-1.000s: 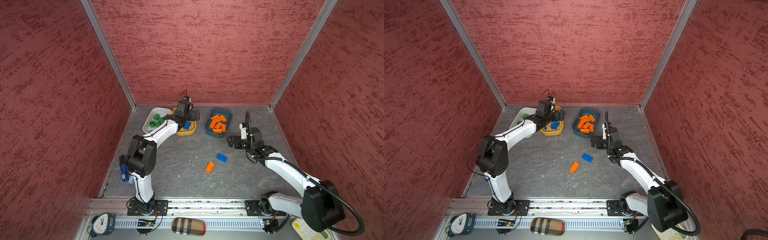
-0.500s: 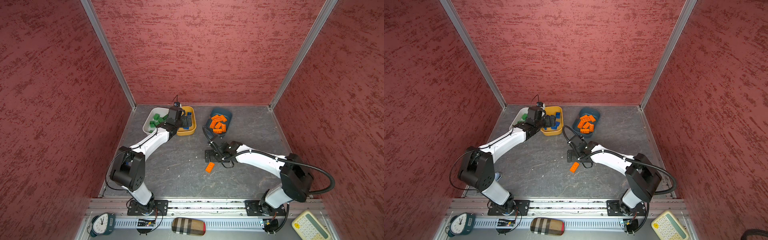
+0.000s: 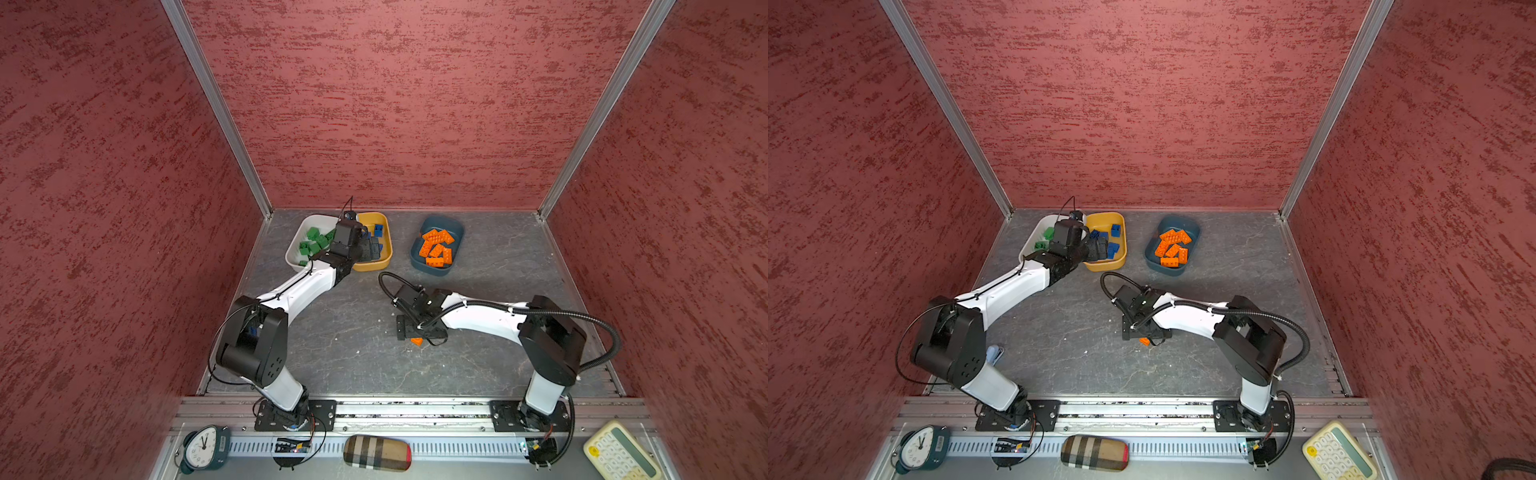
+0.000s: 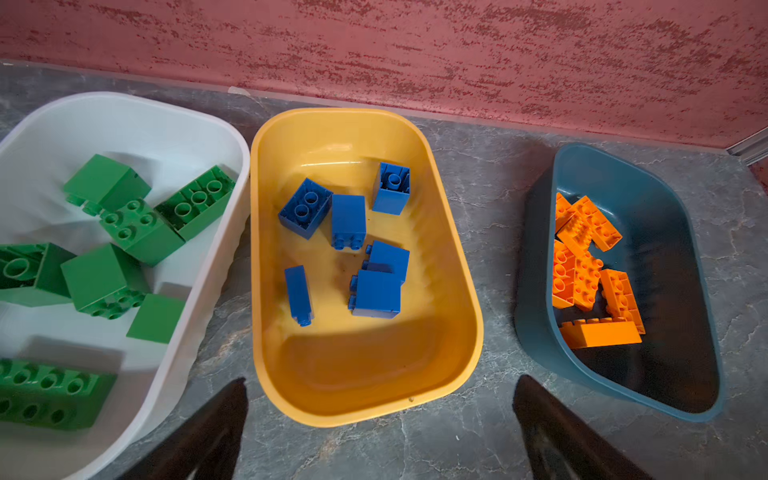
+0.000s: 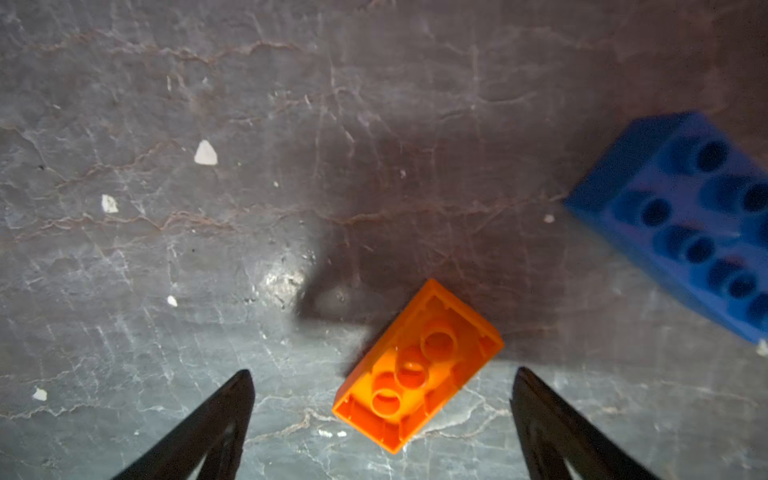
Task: Sort the legos into containers by color
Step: 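Grasp the small orange brick with right gripper and lift it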
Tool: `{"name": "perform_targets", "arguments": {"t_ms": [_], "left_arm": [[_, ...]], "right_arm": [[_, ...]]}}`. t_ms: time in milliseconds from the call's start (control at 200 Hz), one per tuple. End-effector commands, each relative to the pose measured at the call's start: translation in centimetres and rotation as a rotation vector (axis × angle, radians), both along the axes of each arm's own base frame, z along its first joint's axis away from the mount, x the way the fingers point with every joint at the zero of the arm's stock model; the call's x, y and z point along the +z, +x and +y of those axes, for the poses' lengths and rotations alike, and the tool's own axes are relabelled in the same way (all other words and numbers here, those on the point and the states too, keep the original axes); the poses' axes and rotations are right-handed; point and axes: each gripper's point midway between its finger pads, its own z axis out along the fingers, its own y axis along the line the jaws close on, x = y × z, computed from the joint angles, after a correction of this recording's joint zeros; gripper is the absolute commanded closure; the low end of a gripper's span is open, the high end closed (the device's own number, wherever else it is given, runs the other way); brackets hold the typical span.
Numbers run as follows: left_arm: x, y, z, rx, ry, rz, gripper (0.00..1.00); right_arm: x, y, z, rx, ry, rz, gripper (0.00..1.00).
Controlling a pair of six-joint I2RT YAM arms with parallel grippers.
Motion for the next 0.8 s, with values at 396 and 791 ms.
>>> {"name": "perform_targets", "arguments": {"t_ms": [396,791], "left_arm": [[1.3,0.7,1.9,0.037,0.007,-0.039,0.0],[1.3,0.1,2.0,0.045,-0.01,-0.033,0.0]], "right_arm": [[-2.2,0.2,-3.1,-0.117,-0.143,-0.035,0.23],[-2.1,-1.2,-3.7,-0.138,-0.061,-0.032,0.54]]}}
